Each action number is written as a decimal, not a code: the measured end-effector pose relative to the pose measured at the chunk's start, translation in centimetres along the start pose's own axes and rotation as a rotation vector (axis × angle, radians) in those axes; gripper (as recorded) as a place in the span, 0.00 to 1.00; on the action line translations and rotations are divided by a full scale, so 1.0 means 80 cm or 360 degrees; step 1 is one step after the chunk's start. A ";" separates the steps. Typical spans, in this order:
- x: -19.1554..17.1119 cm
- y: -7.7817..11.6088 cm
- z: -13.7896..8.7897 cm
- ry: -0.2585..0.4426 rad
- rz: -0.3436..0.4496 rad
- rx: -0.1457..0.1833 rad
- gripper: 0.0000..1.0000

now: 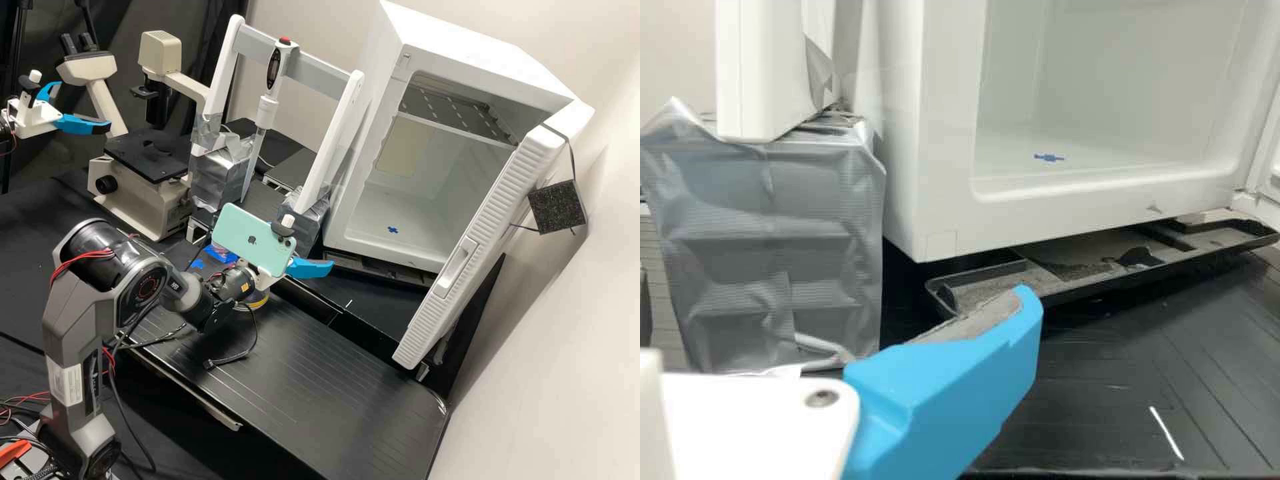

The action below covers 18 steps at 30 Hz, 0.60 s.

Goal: Open the lid

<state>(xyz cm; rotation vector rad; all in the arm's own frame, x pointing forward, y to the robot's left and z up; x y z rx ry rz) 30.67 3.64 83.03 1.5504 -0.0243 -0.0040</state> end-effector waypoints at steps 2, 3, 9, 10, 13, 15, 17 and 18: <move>0.000 0.000 0.000 0.0000 0.0000 0.0000 1.00; 0.000 0.000 0.000 0.0000 0.0000 0.0000 1.00; 0.000 0.000 0.000 0.0000 0.0000 0.0000 1.00; 0.000 0.000 0.000 0.0000 0.0000 0.0000 1.00; -0.004 -0.001 0.003 -0.0007 -0.0013 -0.0001 1.00; -0.012 0.000 0.006 -0.0012 -0.0024 -0.0003 1.00; -0.024 0.001 0.009 -0.0012 -0.0039 0.0004 1.00; -0.031 0.003 0.011 -0.0012 -0.0040 0.0004 1.00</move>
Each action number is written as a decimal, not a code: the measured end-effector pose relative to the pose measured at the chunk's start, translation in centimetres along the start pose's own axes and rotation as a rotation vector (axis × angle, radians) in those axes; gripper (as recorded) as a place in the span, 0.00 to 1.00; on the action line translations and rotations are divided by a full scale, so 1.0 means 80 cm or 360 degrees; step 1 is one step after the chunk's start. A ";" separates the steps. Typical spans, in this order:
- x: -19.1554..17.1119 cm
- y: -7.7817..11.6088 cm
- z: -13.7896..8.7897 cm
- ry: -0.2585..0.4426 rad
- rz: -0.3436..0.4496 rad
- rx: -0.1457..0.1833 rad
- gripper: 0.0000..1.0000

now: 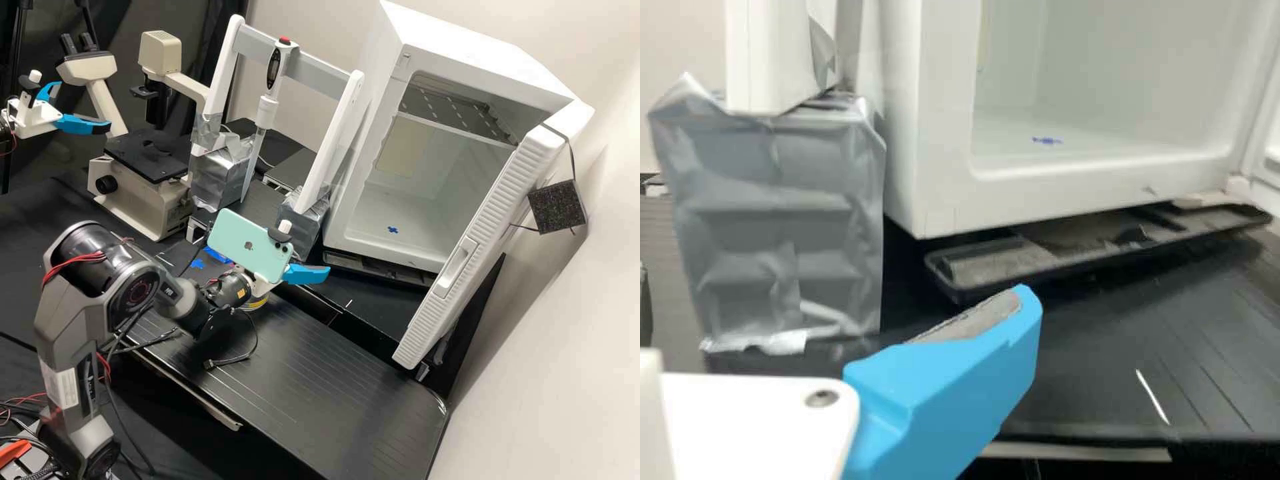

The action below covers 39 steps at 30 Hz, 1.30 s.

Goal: Open the lid

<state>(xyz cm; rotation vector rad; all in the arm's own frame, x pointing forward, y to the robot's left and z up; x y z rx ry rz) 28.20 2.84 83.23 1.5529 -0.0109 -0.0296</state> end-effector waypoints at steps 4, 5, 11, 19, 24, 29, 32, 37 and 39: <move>-0.038 0.009 0.002 0.0092 0.0072 0.0024 1.00; -0.048 0.010 0.002 0.0120 0.0090 0.0026 1.00; -0.102 0.013 0.002 0.0297 0.0163 0.0071 1.00; -0.141 -0.004 0.013 0.0307 0.0090 0.0073 1.00; -0.144 -0.004 0.016 0.0294 0.0084 0.0055 1.00; -0.143 -0.008 0.015 0.0301 0.0058 0.0059 1.00; -0.141 -0.013 0.016 0.0299 0.0027 0.0041 1.00; -0.137 -0.022 0.015 0.0305 -0.0039 0.0018 1.00; -0.136 -0.025 0.016 0.0304 -0.0065 0.0019 1.00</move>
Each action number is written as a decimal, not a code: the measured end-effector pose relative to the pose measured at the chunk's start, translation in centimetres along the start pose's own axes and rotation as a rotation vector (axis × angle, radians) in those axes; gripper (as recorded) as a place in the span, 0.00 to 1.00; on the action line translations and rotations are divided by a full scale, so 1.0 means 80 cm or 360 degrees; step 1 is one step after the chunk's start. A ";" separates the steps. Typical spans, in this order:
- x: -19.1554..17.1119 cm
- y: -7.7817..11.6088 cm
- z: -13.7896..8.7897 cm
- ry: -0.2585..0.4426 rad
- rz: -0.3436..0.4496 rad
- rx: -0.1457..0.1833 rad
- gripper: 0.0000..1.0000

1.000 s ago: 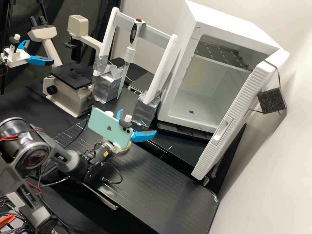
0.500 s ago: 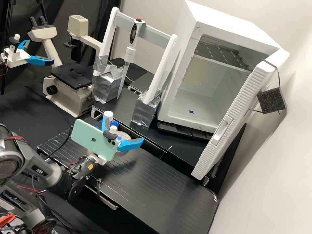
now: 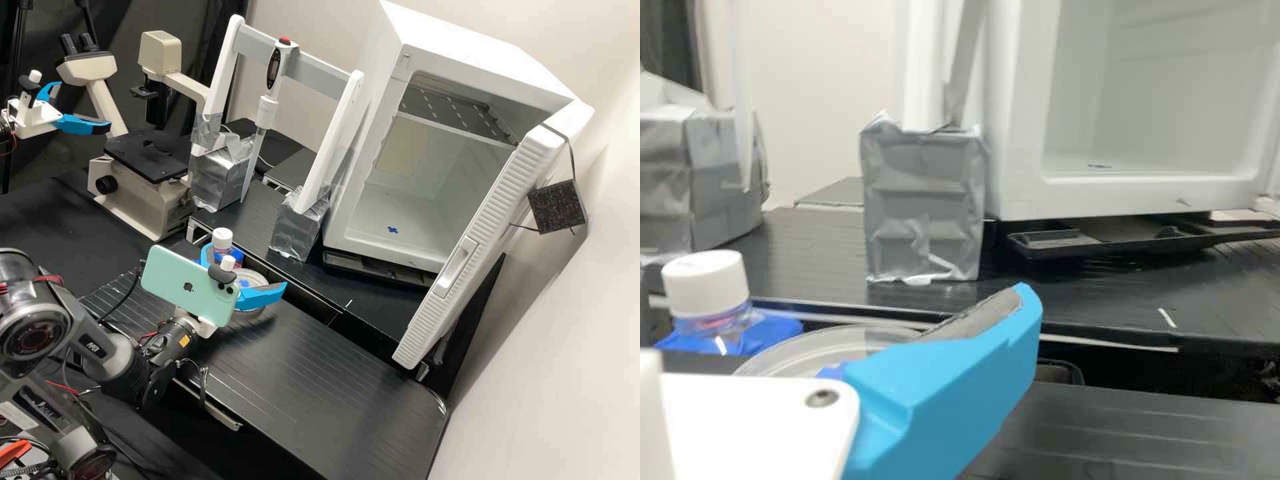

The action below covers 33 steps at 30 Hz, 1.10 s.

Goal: Open the lid

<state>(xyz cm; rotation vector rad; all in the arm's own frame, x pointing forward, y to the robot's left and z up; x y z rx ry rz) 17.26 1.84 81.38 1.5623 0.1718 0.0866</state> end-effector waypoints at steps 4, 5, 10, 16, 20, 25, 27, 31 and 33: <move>0.002 -0.003 0.005 -0.0033 -0.0019 -0.0016 1.00; 0.002 -0.003 0.005 -0.0037 -0.0018 -0.0013 1.00; 0.002 -0.003 0.005 -0.0040 -0.0016 -0.0013 1.00; -0.001 0.005 0.011 -0.0076 0.0032 -0.0032 1.00; -0.007 0.013 0.008 -0.0042 0.0056 -0.0059 1.00; -0.009 0.017 0.005 -0.0022 0.0081 -0.0076 1.00; -0.008 0.014 0.005 -0.0019 0.0064 -0.0065 1.00; -0.004 0.008 0.007 -0.0037 0.0030 -0.0043 1.00; -0.003 0.007 0.009 -0.0054 0.0031 -0.0027 1.00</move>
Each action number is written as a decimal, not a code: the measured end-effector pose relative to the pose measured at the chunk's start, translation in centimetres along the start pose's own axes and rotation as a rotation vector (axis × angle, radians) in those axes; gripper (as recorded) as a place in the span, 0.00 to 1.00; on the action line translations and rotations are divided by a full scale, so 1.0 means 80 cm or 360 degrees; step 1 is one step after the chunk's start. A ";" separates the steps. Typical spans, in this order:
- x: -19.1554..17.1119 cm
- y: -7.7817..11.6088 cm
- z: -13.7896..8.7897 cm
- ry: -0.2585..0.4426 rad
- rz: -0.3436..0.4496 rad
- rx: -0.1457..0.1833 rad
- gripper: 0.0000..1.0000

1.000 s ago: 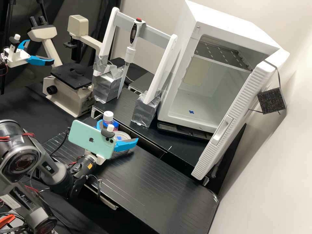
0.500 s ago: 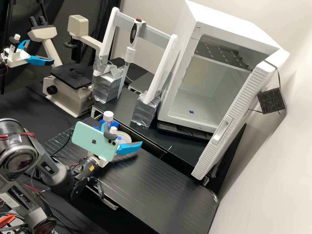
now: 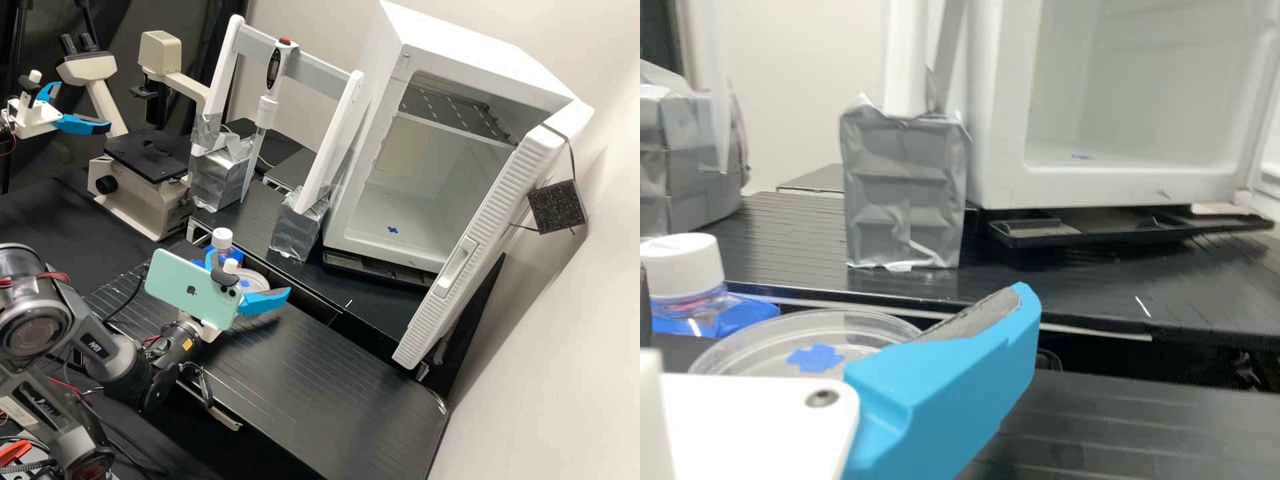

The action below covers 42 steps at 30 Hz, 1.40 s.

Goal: Open the lid

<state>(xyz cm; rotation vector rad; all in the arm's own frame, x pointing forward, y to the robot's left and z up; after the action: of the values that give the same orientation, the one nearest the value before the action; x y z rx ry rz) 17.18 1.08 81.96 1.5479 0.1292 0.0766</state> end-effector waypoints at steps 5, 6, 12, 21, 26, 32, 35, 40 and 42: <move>0.002 -0.002 0.005 -0.0046 0.0004 -0.0005 1.00; 0.002 -0.002 0.006 -0.0051 0.0005 -0.0002 1.00; 0.003 -0.002 0.007 -0.0060 0.0005 0.0000 1.00; 0.003 -0.003 0.006 -0.0055 0.0001 0.0001 0.00; 0.003 -0.004 0.005 -0.0042 -0.0012 0.0002 0.00; 0.006 -0.010 0.001 -0.0028 -0.0029 -0.0047 1.00; 0.009 -0.014 0.001 -0.0048 -0.0034 -0.0074 1.00; 0.011 -0.018 0.003 -0.0079 -0.0037 -0.0072 1.00; 0.011 -0.018 0.004 -0.0091 -0.0037 -0.0075 1.00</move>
<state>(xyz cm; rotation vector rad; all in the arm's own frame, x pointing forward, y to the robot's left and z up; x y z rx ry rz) 18.05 0.82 80.46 1.4998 0.0993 0.0169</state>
